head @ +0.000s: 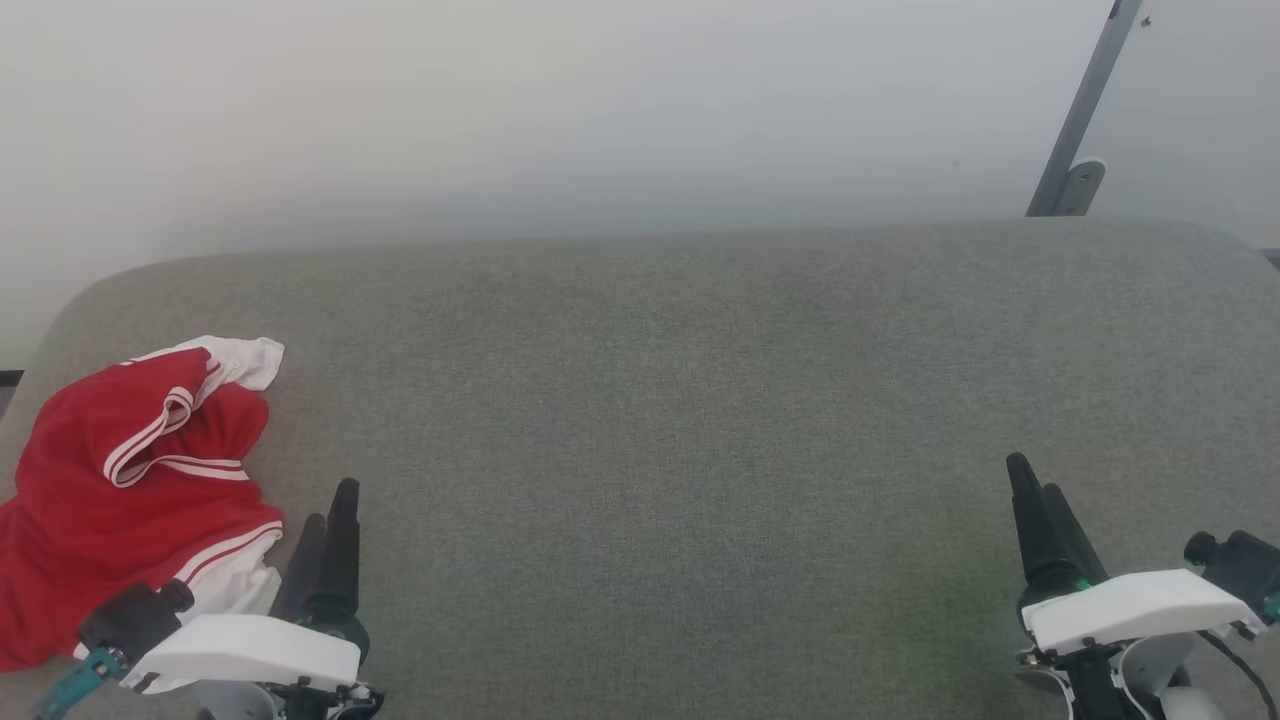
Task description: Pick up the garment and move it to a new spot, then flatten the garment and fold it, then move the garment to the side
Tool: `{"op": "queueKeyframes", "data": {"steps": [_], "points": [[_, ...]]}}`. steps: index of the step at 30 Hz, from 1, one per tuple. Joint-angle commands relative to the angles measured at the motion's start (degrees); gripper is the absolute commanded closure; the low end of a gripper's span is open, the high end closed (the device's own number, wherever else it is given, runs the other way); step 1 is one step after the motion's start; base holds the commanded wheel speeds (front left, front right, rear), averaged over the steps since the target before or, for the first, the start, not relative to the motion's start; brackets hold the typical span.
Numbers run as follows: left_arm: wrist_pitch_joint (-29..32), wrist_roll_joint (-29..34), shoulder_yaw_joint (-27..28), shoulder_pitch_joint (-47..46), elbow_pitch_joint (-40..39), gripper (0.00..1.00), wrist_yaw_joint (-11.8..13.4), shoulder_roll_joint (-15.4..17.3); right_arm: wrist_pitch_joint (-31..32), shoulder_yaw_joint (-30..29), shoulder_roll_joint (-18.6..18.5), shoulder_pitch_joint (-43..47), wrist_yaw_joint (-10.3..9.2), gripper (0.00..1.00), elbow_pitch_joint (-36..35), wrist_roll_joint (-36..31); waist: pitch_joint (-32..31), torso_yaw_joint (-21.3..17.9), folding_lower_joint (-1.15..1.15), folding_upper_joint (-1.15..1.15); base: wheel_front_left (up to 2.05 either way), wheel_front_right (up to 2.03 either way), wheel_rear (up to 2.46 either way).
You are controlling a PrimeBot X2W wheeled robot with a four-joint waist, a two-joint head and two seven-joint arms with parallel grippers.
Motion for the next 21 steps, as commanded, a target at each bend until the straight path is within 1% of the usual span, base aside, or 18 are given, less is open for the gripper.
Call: {"op": "queueKeyframes", "data": {"steps": [1, 10, 17, 18, 21], "points": [[-0.43, 1.41, 0.21, -0.83, -0.92, 0.00, -0.29, 0.39, -0.51, -0.08, -0.33, -1.19, 0.01, 0.00, -0.54, -1.16, 0.00, 0.00, 0.00, 0.00, 0.00, 0.00, 0.00], [-2.05, 10.25, 1.39, -0.94, -0.45, 0.00, -2.16, -0.12, -2.20, -0.29, -0.46, -1.44, 0.01, 0.00, -0.45, -8.41, 0.00, 0.05, 0.00, 0.00, 0.00, 0.00, 0.00], [-3.27, 15.98, 1.44, -1.04, -0.03, 0.00, -3.10, 0.17, -3.40, -0.23, -0.57, -1.55, 0.01, 0.00, -0.61, -13.07, 0.03, 0.03, 0.00, 0.00, 0.00, 0.00, 0.00], [-3.55, 17.66, 1.32, -1.03, 0.05, 0.00, -3.22, 0.34, -3.77, -0.25, -0.59, -1.54, 0.01, 0.00, -0.65, -14.32, 0.00, 0.02, 0.00, 0.00, 0.00, 0.00, 0.00], [-4.03, 19.49, 1.15, -1.06, 0.05, 0.00, -3.43, 0.47, -4.30, -0.25, -0.64, -1.52, 0.01, 0.00, -0.76, -16.07, -0.01, 0.00, 0.00, 0.00, 0.00, 0.00, 0.00]]}}
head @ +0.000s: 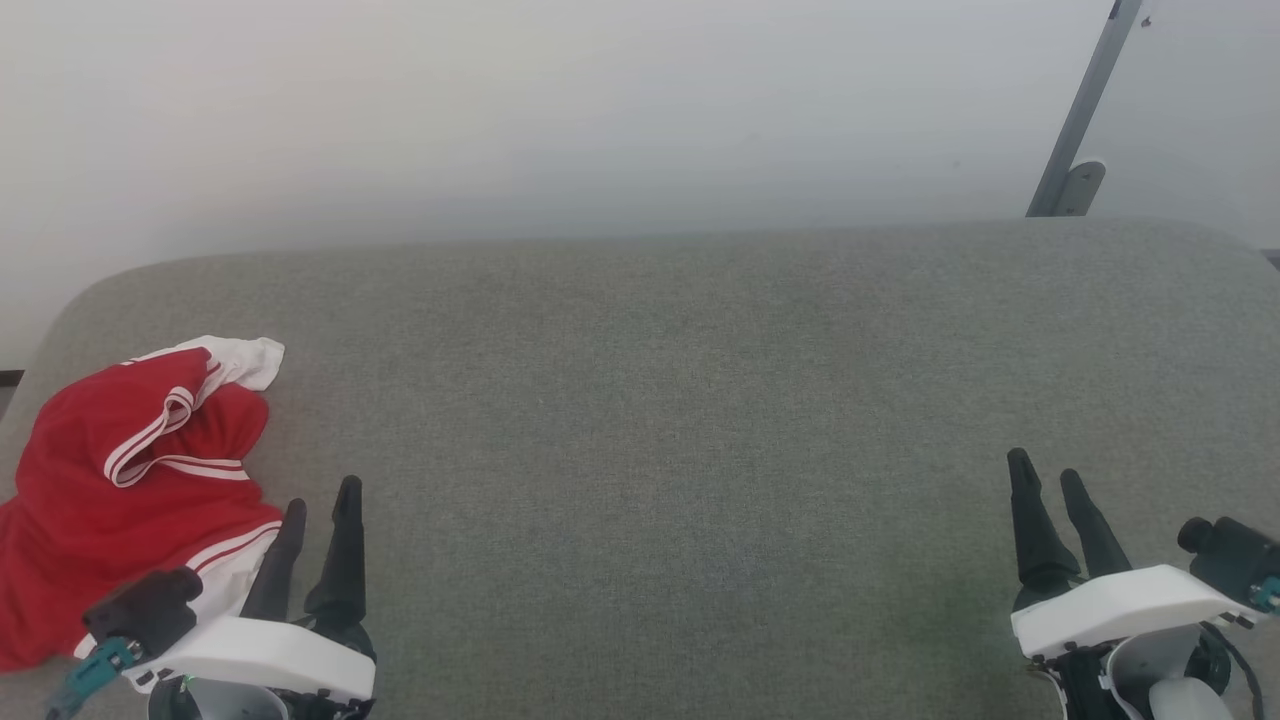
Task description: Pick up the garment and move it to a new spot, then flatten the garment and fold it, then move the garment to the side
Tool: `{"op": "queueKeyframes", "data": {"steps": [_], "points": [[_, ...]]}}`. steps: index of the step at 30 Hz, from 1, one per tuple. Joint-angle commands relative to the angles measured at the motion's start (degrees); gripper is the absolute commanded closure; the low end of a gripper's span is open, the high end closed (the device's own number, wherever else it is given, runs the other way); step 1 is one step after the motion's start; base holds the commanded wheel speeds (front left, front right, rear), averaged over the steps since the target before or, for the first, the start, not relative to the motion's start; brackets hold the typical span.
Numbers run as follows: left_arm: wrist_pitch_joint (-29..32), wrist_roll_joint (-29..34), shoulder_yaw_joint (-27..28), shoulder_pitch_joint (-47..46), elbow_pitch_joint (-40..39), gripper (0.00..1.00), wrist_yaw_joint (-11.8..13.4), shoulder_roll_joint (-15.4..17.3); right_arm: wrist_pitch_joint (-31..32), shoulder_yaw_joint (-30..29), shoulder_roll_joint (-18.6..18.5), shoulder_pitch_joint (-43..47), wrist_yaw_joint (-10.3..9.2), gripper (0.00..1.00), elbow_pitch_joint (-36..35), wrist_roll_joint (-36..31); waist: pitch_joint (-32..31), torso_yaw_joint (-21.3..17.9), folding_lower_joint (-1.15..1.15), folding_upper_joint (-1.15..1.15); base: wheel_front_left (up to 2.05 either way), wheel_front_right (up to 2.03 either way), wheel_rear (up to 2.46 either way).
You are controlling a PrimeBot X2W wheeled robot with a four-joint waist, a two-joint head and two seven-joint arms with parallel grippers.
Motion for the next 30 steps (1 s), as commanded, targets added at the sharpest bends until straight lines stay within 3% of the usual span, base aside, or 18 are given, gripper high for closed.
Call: {"op": "queueKeyframes", "data": {"steps": [1, 30], "points": [[-0.44, 1.15, -0.01, -1.04, -0.45, 0.00, -0.32, 0.38, -0.73, 0.00, -0.35, -1.26, 0.01, 0.00, -0.66, -1.01, -0.01, -0.01, 0.00, 0.00, 0.00, 0.00, 0.00], [-4.49, 15.06, -0.86, 0.12, -1.90, 0.00, -0.61, 2.43, -4.77, -0.69, -0.51, -0.82, 0.02, 0.00, -1.67, -16.06, -0.24, -0.19, 0.00, 0.00, 0.00, 0.00, 0.00]]}}
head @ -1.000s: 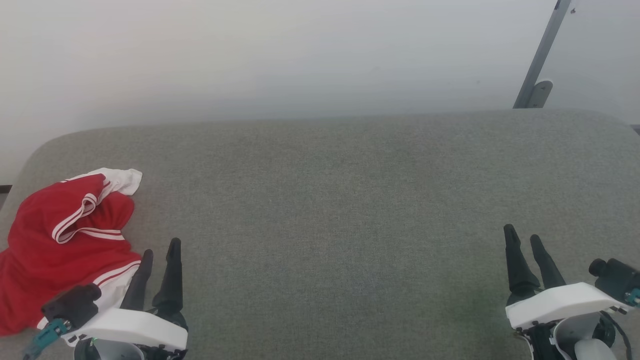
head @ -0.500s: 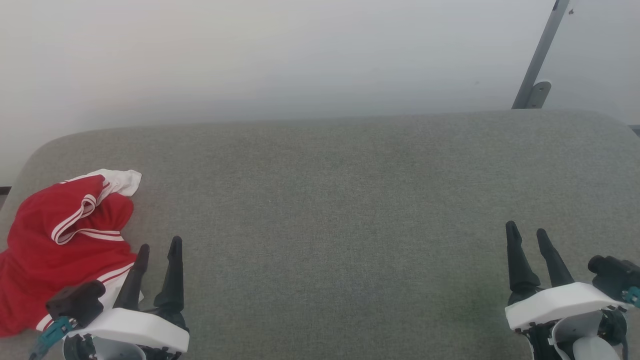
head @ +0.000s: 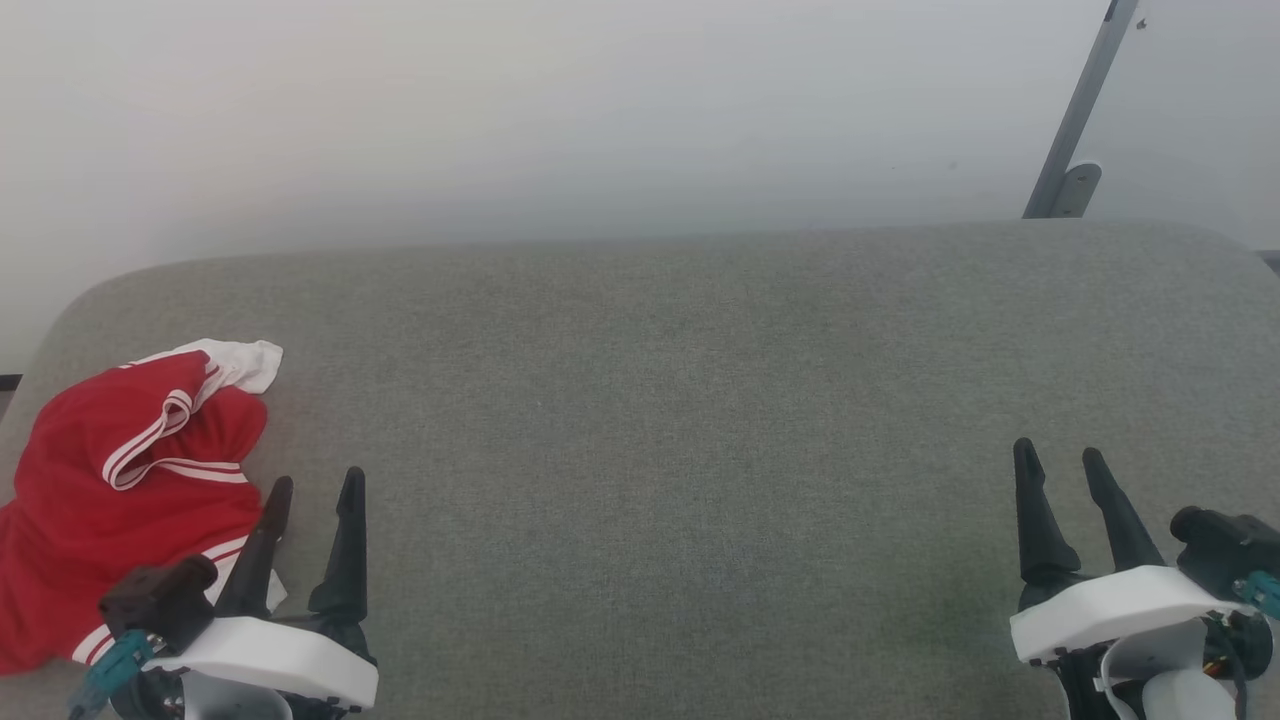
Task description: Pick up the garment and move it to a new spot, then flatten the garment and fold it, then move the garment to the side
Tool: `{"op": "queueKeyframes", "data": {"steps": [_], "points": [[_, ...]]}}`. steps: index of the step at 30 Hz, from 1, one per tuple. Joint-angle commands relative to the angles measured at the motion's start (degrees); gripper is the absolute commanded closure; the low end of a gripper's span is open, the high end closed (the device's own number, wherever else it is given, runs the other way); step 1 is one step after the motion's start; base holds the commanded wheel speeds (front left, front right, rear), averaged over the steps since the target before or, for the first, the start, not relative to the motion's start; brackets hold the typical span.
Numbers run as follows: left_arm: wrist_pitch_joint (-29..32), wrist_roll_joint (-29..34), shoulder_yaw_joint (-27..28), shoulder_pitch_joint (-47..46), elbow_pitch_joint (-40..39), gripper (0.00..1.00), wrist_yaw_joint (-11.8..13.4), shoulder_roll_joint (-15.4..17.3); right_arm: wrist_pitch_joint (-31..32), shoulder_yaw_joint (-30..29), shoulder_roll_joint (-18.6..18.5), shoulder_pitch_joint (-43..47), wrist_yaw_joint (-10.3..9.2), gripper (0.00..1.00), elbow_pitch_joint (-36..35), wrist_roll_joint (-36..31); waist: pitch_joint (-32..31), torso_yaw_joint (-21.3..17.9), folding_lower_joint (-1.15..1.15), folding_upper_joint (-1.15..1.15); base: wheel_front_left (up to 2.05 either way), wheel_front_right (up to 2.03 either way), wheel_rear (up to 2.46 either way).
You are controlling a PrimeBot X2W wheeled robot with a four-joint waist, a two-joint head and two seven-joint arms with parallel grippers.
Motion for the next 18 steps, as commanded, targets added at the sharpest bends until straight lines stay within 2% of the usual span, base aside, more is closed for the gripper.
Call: {"op": "queueKeyframes", "data": {"steps": [1, 18], "points": [[-0.65, 1.52, -0.05, 0.18, -0.66, 0.00, -0.15, 0.52, -0.69, 0.03, -0.22, -0.76, 0.02, 0.00, -0.64, -1.66, 0.00, -0.01, 0.00, 0.00, 0.00, 0.00, 0.00], [-2.46, 7.29, -0.47, 0.87, -1.67, 0.00, -0.18, 1.45, -2.48, 0.02, -0.31, -0.69, 0.01, 0.00, -1.01, -9.01, -0.08, -0.03, 0.00, 0.00, 0.00, 0.00, 0.00]]}}
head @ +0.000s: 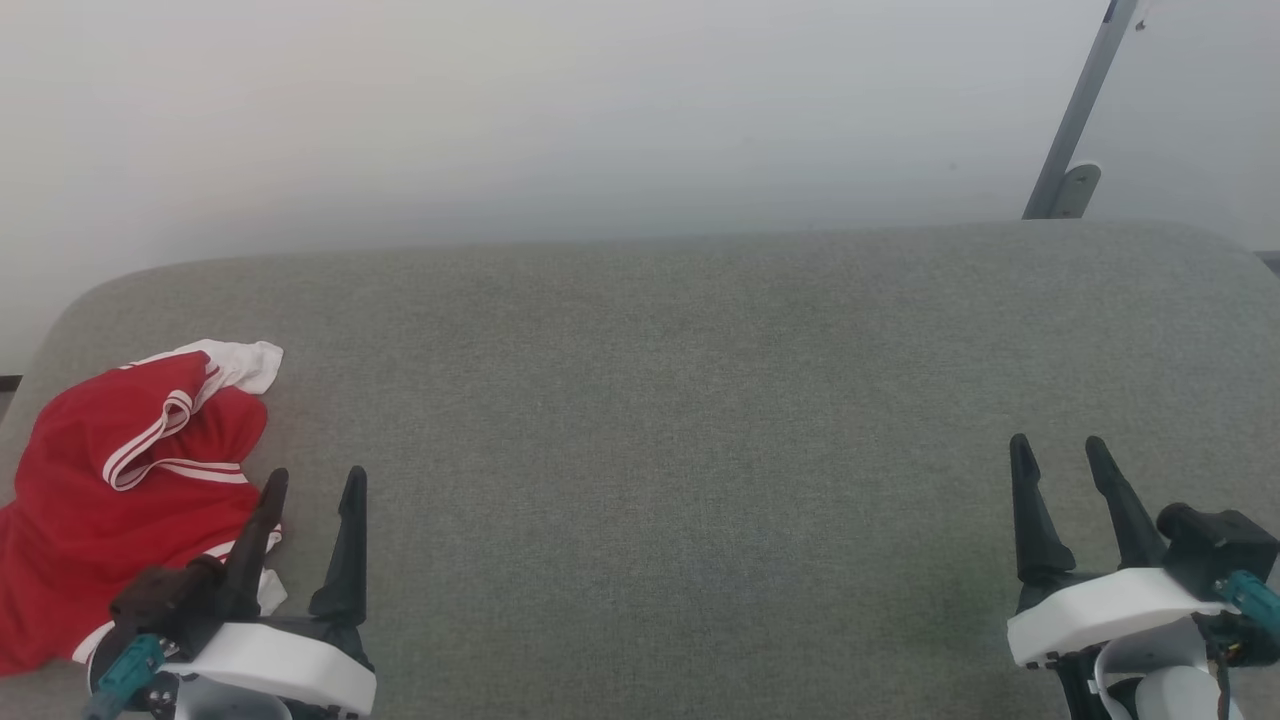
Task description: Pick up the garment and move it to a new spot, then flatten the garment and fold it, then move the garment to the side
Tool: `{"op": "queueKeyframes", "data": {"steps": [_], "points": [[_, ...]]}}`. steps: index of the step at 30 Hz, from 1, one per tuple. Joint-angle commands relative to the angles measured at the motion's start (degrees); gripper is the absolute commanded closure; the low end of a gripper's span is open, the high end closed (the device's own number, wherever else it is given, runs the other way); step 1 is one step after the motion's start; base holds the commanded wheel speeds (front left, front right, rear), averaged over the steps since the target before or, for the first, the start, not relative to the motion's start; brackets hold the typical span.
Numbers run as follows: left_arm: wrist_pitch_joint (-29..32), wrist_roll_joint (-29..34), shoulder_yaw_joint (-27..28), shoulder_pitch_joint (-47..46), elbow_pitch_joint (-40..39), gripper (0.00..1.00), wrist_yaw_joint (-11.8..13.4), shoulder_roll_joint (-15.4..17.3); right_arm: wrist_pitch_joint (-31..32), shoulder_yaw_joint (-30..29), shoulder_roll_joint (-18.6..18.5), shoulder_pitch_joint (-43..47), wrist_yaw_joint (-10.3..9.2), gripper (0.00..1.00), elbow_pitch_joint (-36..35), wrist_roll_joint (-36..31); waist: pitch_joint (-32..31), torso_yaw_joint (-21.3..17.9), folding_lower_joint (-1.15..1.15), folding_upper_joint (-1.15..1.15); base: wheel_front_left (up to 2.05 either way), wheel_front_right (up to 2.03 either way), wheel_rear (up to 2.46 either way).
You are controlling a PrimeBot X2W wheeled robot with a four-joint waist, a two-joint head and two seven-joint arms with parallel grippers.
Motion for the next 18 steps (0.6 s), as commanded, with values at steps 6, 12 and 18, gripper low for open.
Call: {"op": "queueKeyframes", "data": {"steps": [6, 12, 18], "points": [[-0.91, 2.79, 0.02, 0.59, -0.73, 0.00, -0.18, 0.45, -0.89, 0.01, -0.16, -0.83, 0.00, 0.00, -0.38, -3.31, 0.02, -0.05, 0.00, 0.00, 0.00, 0.00, 0.00], [-1.54, 4.51, -0.29, 0.82, -0.58, 0.00, -0.15, 0.82, -1.55, 0.04, -0.17, -0.86, 0.00, 0.00, -0.35, -5.55, -0.08, -0.07, 0.00, 0.00, 0.00, 0.00, 0.00], [-1.55, 4.45, -0.27, 0.75, -0.42, 0.00, -0.16, 0.97, -1.64, 0.13, -0.16, -0.91, 0.00, 0.00, -0.19, -5.84, -0.17, -0.06, 0.00, 0.00, 0.00, 0.00, 0.00]]}}
